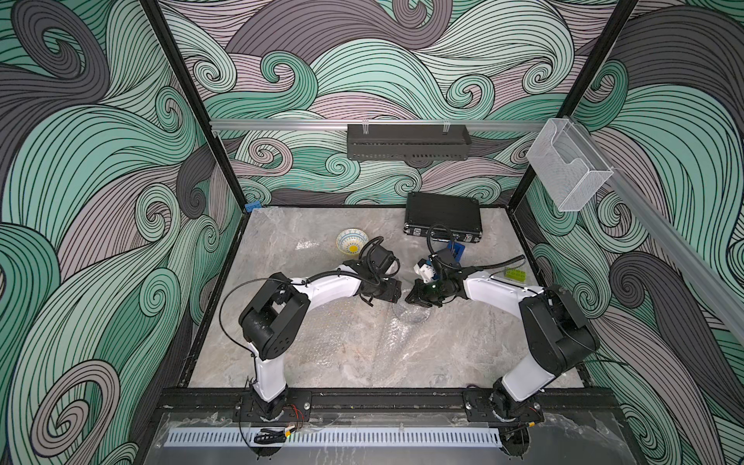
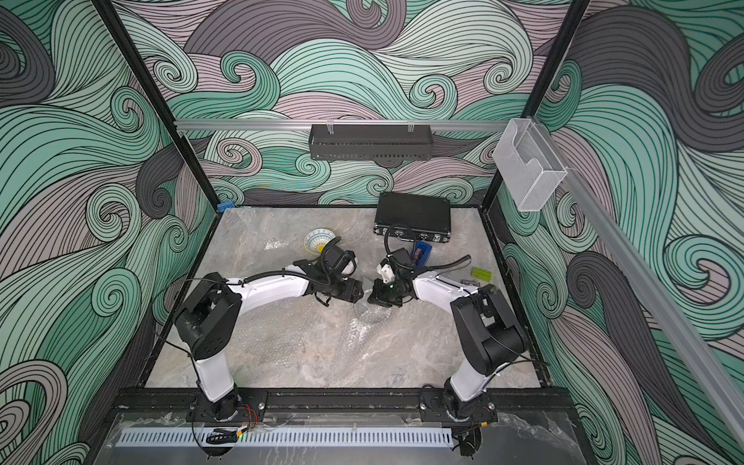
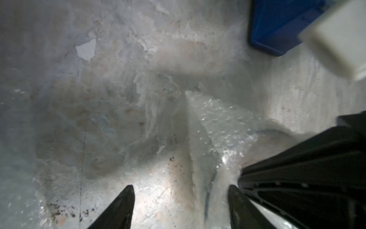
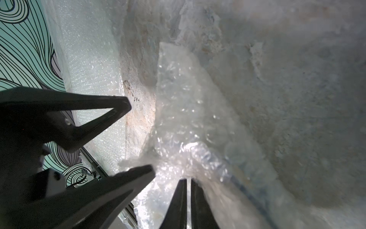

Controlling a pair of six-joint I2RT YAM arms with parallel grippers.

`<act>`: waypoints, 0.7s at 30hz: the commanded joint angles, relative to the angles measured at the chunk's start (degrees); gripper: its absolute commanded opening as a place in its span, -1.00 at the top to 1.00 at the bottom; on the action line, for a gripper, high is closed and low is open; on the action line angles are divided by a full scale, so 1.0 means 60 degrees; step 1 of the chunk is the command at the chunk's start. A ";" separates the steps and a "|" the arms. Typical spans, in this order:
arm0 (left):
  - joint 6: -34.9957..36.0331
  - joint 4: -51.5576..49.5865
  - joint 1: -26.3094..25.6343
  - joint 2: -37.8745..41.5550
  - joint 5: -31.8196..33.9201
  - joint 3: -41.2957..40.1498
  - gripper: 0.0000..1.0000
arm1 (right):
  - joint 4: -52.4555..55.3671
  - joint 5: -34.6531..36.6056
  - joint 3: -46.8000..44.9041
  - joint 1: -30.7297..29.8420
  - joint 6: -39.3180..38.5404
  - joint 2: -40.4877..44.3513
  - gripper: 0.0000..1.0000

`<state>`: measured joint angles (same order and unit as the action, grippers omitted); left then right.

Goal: Wrap bowls in bubble wrap
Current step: Wrap the bowl in bubble wrap.

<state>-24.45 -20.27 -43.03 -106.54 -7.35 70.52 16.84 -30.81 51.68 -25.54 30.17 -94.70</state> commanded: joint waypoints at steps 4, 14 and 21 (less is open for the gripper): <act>-0.0137 0.0042 -0.0001 -0.0342 -0.0470 -0.0013 -0.33 | 0.0261 0.0327 -0.0220 -0.0035 -0.0168 0.0217 0.75; -0.0232 0.0257 -0.0006 -0.0426 -0.0685 -0.0240 -0.19 | 0.0562 0.0751 -0.0475 -0.0024 -0.0504 0.2312 0.20; -0.0173 0.0259 -0.0007 -0.0426 -0.0766 -0.0225 -0.13 | 0.0705 0.2128 -0.1756 -0.1413 -0.1476 0.5384 -0.08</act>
<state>-25.26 -18.02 -43.03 -107.96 -11.46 69.36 19.31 -23.11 44.18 -29.85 25.50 -66.65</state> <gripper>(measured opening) 0.566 0.537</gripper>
